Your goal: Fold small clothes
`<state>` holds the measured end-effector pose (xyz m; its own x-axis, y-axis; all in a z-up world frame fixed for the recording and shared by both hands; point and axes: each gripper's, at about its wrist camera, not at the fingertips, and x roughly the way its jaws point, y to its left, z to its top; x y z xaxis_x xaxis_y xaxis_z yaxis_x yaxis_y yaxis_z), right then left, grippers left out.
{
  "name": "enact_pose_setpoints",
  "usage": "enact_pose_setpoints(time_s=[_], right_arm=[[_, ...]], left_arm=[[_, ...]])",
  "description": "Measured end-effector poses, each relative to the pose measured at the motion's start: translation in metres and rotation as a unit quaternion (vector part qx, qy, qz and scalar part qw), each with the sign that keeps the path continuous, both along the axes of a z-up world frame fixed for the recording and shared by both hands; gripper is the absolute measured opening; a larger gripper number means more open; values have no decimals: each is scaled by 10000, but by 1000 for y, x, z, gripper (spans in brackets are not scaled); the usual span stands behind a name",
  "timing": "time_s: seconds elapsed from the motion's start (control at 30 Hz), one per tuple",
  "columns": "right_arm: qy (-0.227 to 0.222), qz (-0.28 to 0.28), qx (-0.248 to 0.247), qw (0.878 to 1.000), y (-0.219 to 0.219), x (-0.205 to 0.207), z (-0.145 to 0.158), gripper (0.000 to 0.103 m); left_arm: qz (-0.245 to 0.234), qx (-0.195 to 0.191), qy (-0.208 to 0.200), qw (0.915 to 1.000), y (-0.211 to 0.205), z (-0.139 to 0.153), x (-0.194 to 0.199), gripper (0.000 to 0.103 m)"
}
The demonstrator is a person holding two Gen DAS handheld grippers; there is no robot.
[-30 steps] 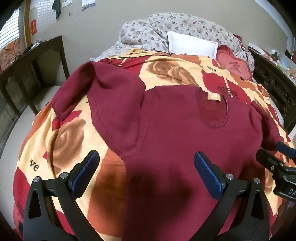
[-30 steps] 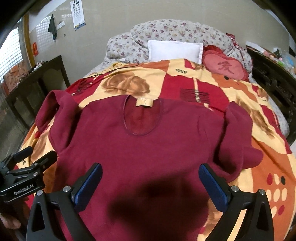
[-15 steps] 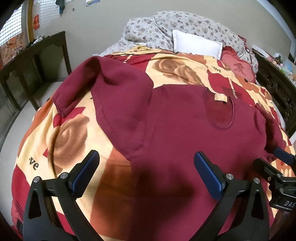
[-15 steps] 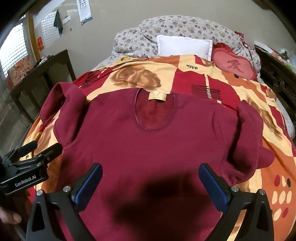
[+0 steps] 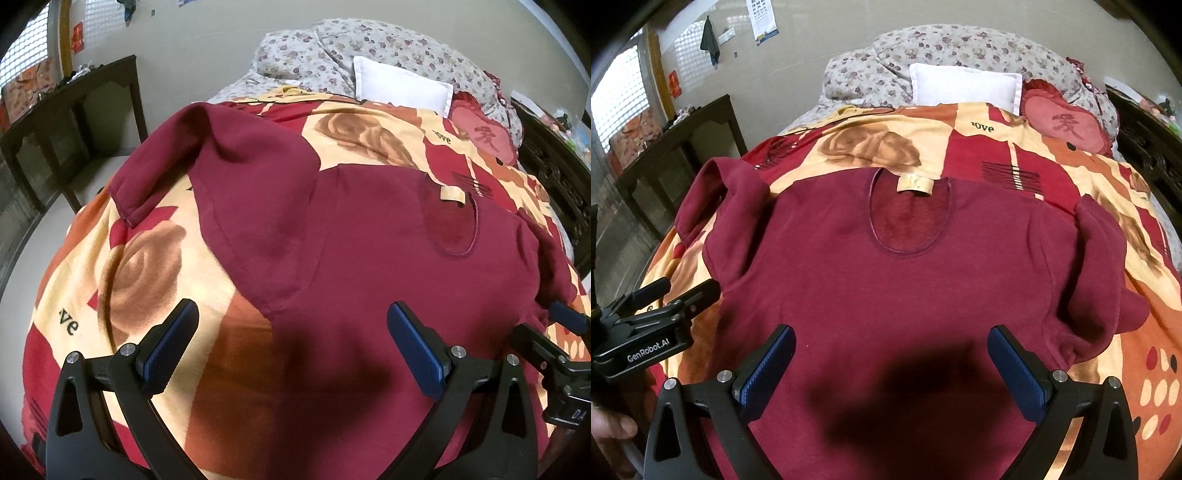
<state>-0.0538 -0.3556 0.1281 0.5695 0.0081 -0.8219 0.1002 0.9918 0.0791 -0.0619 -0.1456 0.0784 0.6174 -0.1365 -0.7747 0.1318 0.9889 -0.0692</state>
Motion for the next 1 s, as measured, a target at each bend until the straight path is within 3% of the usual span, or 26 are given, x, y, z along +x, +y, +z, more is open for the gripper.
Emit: enact_pose_setpoints(time_s=[0.27, 0.5, 0.77, 1.0], right_arm=[[65, 33, 90, 9999, 2, 3, -3, 103], [89, 42, 180, 9998, 1, 6, -5, 103], [288, 103, 416, 9987, 3, 14, -16, 103], [444, 176, 492, 9976, 8, 21, -25, 103]], left_arm=[[84, -5, 36, 10000, 13, -4, 8, 102], [396, -130, -7, 9991, 60, -5, 31, 102], [1222, 153, -215, 9922, 138, -7, 88, 102], [1461, 64, -347, 9886, 173, -19, 133, 102]])
